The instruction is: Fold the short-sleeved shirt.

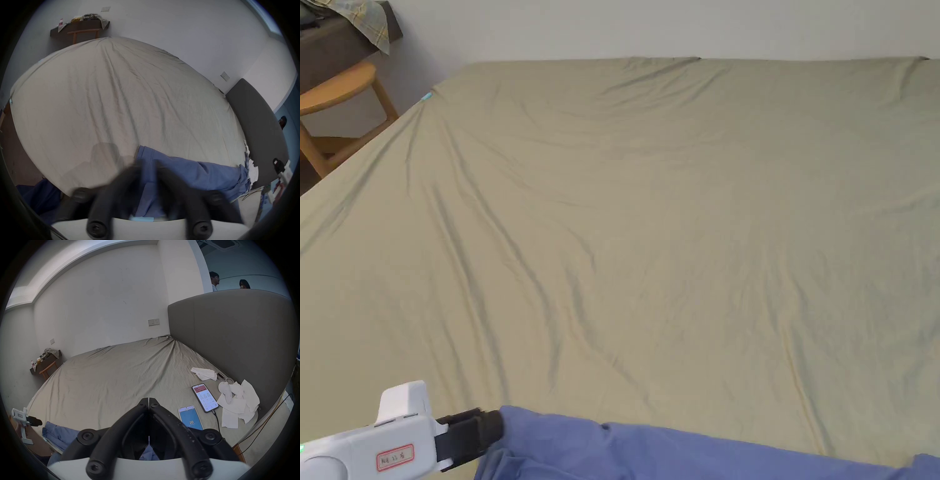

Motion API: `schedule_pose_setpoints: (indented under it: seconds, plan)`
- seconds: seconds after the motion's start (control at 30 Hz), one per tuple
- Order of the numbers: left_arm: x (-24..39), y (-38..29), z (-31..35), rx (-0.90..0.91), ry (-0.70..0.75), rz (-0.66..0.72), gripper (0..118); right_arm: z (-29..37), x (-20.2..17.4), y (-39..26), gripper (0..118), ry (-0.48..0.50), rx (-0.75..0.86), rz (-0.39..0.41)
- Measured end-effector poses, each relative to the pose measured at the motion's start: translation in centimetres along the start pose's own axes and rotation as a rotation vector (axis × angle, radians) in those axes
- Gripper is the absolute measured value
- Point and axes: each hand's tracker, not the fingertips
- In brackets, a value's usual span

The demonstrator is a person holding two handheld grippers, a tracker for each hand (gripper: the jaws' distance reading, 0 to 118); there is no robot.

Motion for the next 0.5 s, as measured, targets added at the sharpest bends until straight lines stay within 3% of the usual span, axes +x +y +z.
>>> schedule_pose_setpoints:
  seconds: [0.03,0.07,0.1,0.13,0.5]
  plan:
    - [-0.4,0.0,-0.7,-0.009,0.004,-0.002,97,-0.1,0.0,-0.1,0,0.000,-0.002,0.000]
    - [-0.2,-0.2,-1.6,-0.029,0.000,-0.004,118,-0.2,0.0,-0.1,0,0.000,-0.005,0.000]
    - [-0.3,0.0,-1.2,-0.017,-0.068,0.013,110,-0.1,0.0,-0.3,0,0.002,-0.008,-0.002]
    - [-0.6,0.0,-1.6,-0.032,-0.013,0.008,105,-0.2,0.0,-0.4,0,0.002,-0.010,-0.004]
    - [1.4,-1.8,-5.8,-0.142,-0.019,-0.077,94,-0.5,0.0,-1.1,0,0.001,-0.036,-0.005]
